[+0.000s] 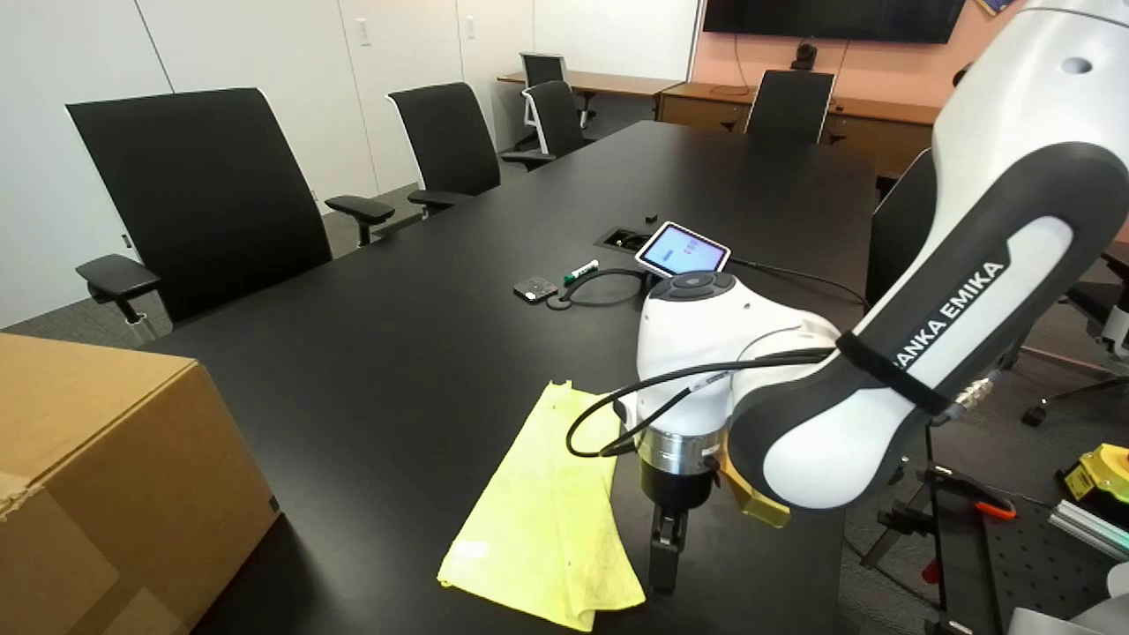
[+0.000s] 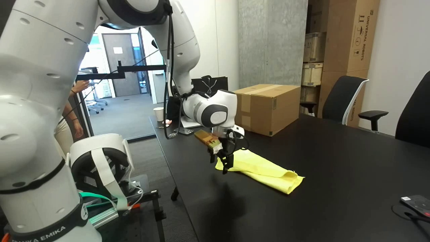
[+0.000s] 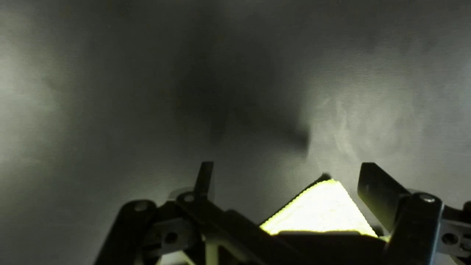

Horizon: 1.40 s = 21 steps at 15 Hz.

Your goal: Fold the cloth

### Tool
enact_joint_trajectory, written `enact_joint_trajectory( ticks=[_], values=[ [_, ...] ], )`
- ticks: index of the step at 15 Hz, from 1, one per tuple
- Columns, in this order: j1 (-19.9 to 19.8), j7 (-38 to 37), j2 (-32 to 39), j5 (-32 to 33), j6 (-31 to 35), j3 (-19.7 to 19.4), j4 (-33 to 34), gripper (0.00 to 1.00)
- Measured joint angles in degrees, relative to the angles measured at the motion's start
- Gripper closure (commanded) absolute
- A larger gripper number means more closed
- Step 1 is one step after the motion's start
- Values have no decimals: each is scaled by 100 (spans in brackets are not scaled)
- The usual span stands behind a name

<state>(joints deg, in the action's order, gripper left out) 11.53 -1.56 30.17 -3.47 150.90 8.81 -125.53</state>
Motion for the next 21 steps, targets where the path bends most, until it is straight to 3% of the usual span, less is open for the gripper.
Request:
enact_joint_trajectory(
  ticks=[9,21],
  values=[
    [150,-101,163,-14,342,228,215,0],
    [288,-136,654,2,610,206,440,0]
  ],
)
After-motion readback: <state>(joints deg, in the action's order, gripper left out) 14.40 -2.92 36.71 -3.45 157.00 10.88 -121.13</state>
